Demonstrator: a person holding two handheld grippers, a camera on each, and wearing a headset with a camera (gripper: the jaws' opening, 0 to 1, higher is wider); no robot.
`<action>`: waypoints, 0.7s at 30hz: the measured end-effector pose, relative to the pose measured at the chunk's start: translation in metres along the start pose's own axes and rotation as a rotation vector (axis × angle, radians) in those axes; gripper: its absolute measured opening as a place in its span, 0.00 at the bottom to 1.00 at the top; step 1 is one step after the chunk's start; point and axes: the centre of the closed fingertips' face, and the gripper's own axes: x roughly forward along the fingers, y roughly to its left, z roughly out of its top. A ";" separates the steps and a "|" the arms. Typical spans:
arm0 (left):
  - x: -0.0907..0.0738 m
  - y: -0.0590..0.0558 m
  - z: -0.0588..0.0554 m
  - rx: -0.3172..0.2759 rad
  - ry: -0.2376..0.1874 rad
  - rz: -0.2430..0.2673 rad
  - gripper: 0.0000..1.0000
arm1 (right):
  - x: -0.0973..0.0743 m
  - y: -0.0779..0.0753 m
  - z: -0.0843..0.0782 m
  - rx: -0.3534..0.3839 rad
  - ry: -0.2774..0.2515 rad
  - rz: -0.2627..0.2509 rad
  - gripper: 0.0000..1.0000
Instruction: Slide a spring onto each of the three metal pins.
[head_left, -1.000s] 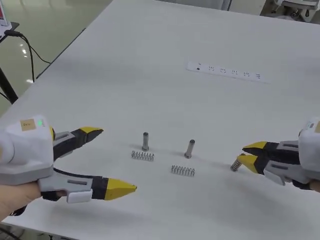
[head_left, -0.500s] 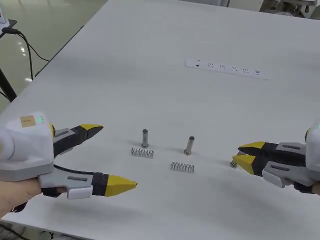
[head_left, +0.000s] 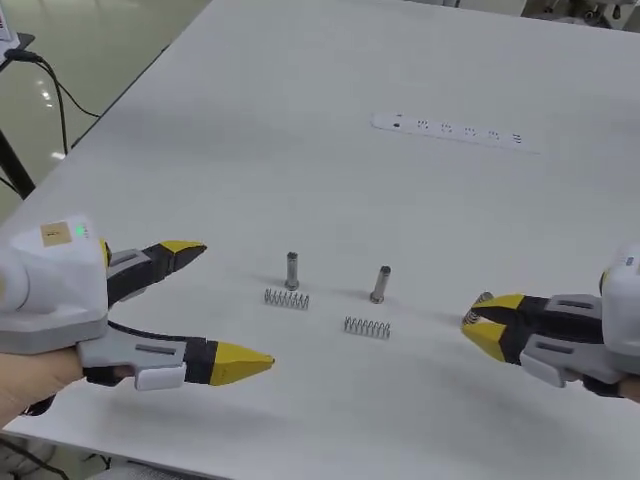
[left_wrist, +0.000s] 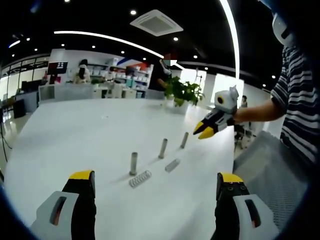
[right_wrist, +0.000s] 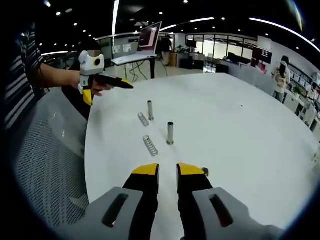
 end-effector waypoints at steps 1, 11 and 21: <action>0.000 0.000 0.000 0.001 0.000 0.000 0.98 | 0.000 0.001 0.000 -0.001 0.001 0.002 0.11; -0.001 0.001 -0.002 -0.002 0.004 0.003 0.98 | 0.013 0.010 0.012 -0.060 0.008 0.046 0.11; -0.002 0.001 -0.002 -0.003 0.002 0.005 0.98 | 0.028 0.023 0.017 -0.183 0.054 0.096 0.09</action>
